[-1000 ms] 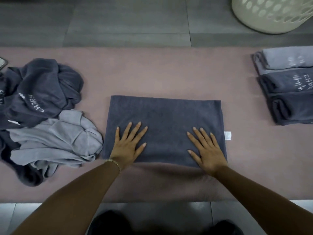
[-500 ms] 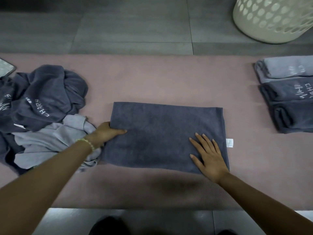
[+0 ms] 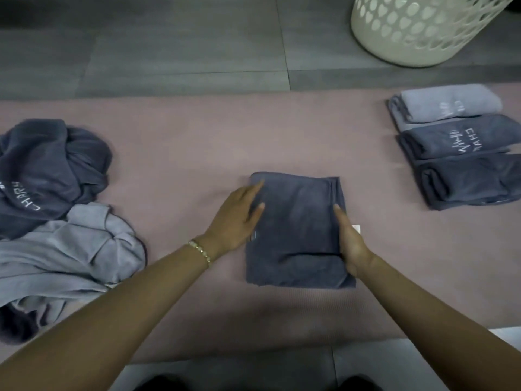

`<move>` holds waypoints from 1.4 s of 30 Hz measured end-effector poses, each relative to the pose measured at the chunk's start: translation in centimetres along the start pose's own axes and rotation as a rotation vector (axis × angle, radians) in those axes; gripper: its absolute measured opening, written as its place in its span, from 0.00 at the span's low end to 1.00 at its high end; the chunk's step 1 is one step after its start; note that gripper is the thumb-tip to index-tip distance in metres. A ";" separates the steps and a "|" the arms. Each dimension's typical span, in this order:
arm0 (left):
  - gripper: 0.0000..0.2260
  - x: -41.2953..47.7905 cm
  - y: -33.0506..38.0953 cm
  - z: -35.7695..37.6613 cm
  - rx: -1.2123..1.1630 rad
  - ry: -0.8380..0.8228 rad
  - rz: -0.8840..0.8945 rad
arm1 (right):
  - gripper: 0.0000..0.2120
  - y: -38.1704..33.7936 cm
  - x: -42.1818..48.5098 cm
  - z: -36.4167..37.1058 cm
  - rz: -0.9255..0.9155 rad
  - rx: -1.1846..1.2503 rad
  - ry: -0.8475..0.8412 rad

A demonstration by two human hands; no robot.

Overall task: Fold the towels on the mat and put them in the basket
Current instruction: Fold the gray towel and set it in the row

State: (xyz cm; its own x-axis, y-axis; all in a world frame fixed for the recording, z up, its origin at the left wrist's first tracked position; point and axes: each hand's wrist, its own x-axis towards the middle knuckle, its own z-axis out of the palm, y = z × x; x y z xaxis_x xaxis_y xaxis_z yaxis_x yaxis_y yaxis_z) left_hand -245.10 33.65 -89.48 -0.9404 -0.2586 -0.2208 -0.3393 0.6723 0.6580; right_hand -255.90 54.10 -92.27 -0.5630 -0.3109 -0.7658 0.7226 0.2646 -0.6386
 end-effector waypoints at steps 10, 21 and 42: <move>0.35 -0.3 -1.0 8.3 0.351 0.014 0.034 | 0.07 0.8 -0.2 -1.2 -0.561 -0.497 0.279; 0.38 0.3 -0.4 10.9 0.391 0.040 -0.025 | 0.11 1.5 0.6 -3.7 -0.516 -0.590 0.290; 0.25 12.3 8.3 -2.3 0.191 -0.903 -0.324 | 0.17 1.0 -1.3 -6.4 -0.167 -0.372 -0.167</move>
State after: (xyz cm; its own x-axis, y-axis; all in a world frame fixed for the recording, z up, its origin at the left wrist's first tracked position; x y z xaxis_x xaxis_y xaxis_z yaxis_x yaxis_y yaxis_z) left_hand -259.47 34.50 -85.08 -0.4370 0.1244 -0.8908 -0.5070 0.7840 0.3582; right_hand -256.98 60.57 -92.36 -0.5653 -0.5122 -0.6466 0.4166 0.4992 -0.7597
